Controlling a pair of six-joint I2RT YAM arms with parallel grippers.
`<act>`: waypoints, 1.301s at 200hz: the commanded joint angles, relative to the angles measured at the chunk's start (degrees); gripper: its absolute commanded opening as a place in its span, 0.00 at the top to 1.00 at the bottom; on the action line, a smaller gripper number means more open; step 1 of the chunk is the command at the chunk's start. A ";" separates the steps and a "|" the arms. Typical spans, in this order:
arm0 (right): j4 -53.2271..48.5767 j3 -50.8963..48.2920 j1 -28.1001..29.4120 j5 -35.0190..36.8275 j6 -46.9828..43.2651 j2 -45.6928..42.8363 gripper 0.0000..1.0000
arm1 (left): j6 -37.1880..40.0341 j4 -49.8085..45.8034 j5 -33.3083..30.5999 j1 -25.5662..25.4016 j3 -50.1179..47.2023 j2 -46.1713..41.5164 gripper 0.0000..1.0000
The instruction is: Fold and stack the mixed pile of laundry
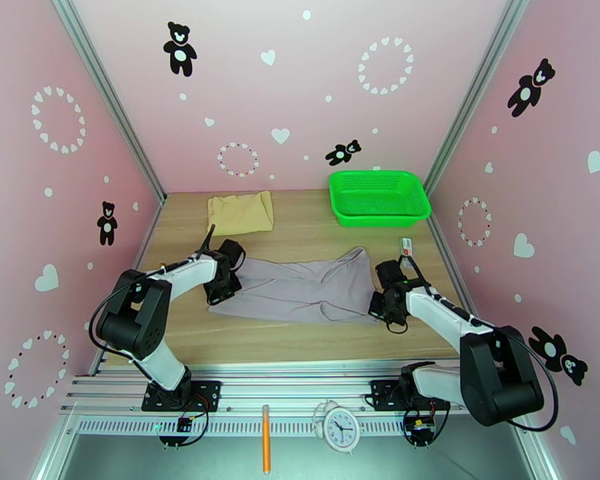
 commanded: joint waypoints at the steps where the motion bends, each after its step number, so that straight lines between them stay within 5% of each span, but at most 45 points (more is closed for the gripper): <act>1: -2.68 2.10 -0.56 6.26 -2.07 0.87 1.00 | -0.48 1.02 -1.23 -0.09 -2.29 4.44 1.00; 37: -5.26 2.66 -1.06 10.65 -3.27 -0.55 1.00 | -0.49 -0.09 -1.62 -0.29 -1.92 3.34 1.00; 69: -5.84 4.24 -1.07 6.94 -5.61 -0.89 0.76 | 0.07 -1.55 -0.54 -0.90 -0.29 1.29 1.00; 96: -9.13 7.06 -1.11 4.29 -8.76 -4.64 0.62 | 0.95 -4.71 -0.07 -1.28 2.92 -3.01 0.70; 135: -15.19 13.39 0.93 -3.67 -12.74 -11.49 0.53 | 3.07 -12.38 -1.85 -1.37 11.26 -9.07 0.44; 172: -14.02 20.95 18.19 -5.26 -8.46 -7.63 0.53 | 5.93 -17.97 -4.86 0.46 18.75 -9.29 0.39; 208: -8.85 33.15 36.35 -2.93 -4.67 9.12 0.53 | 9.69 -13.57 0.67 6.81 20.66 -3.12 0.33; 237: -6.45 45.38 44.49 -2.35 -4.30 23.55 0.53 | 12.37 -7.60 7.76 9.09 23.43 5.12 0.33; 260: -3.07 52.72 47.63 -6.10 -2.49 32.75 0.50 | 12.94 -5.91 7.60 9.26 26.56 10.13 0.33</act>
